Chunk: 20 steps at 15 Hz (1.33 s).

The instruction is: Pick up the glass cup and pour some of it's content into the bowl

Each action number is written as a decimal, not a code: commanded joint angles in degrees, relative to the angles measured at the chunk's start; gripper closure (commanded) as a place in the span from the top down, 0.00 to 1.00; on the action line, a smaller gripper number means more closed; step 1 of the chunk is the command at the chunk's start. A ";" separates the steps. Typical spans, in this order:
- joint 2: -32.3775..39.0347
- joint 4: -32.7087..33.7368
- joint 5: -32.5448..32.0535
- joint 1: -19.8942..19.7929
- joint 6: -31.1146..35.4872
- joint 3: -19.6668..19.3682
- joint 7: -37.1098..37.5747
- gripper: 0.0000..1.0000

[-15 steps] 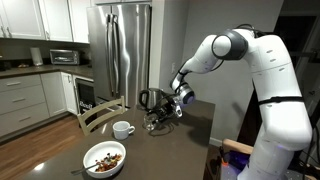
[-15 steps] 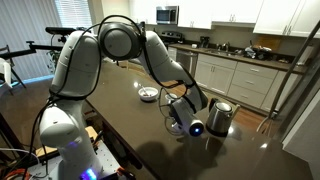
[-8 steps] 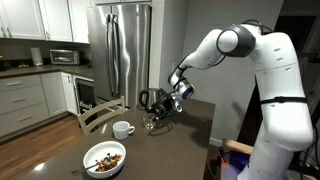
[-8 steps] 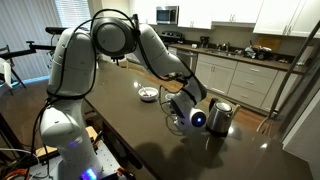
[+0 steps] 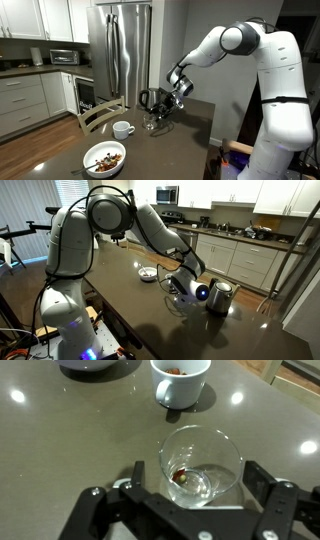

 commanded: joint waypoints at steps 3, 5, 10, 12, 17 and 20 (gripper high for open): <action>-4.80 -2.07 -6.45 2.01 6.39 -0.57 3.47 1.00; -6.14 -2.53 -8.98 2.59 8.55 -0.45 3.83 1.00; -10.58 -4.40 -16.99 3.96 14.53 -0.15 4.25 1.00; -12.72 -5.42 -19.84 4.20 16.43 0.20 3.84 1.00; -18.57 -6.00 -22.40 2.96 15.36 1.31 -3.14 1.00; -21.92 -5.70 -21.78 2.53 13.39 1.53 -10.92 1.00</action>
